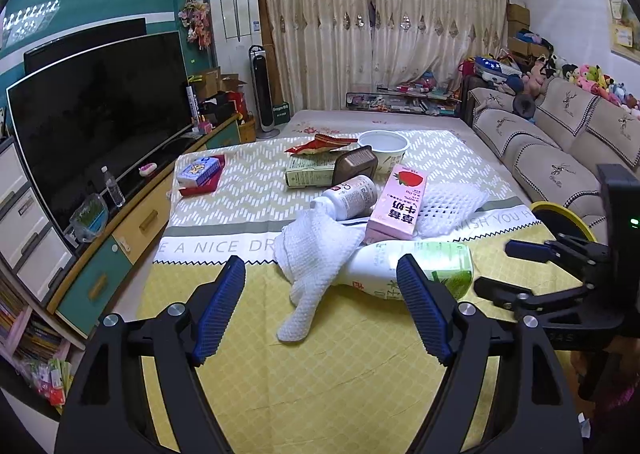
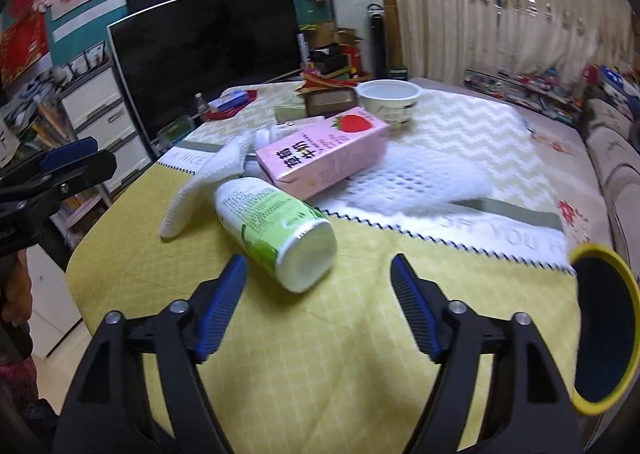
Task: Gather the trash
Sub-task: 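Grasp the green-labelled drink bottle with the right gripper and lift it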
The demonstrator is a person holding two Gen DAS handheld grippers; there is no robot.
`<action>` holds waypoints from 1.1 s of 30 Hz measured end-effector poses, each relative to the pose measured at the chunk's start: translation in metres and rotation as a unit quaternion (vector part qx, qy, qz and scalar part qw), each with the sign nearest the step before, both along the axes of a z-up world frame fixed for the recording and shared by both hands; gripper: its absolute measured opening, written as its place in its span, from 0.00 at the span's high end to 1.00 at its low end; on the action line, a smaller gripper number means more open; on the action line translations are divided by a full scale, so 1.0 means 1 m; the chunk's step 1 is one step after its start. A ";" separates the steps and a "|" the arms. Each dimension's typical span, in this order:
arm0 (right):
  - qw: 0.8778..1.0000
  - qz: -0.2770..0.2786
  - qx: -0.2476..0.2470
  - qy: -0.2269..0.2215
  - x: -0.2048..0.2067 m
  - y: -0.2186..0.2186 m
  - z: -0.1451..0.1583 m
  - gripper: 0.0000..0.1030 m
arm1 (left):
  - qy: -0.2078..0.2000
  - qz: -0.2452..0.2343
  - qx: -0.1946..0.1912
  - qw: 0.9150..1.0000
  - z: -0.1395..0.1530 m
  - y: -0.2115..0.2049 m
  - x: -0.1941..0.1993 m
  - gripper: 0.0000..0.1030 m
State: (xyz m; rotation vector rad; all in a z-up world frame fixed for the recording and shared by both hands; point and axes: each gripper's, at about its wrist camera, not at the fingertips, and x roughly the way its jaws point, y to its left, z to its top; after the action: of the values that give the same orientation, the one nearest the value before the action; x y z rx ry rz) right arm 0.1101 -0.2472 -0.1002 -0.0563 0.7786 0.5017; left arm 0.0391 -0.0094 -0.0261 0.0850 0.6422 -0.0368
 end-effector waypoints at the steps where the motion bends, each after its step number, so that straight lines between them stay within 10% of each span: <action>1: 1.000 0.004 -0.003 0.002 0.003 0.003 -0.002 0.29 | 0.001 -0.001 0.000 1.000 -0.001 -0.001 0.000 0.25; 33: 0.996 0.087 -0.028 0.025 -0.008 0.060 -0.020 0.51 | 0.005 0.004 0.001 1.000 -0.013 -0.001 0.007 0.25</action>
State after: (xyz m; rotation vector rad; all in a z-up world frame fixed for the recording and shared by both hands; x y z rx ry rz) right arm 0.1021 -0.1875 -0.1202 -0.1640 0.8411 0.6480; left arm 0.0465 -0.0102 -0.0388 0.0848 0.6522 -0.0281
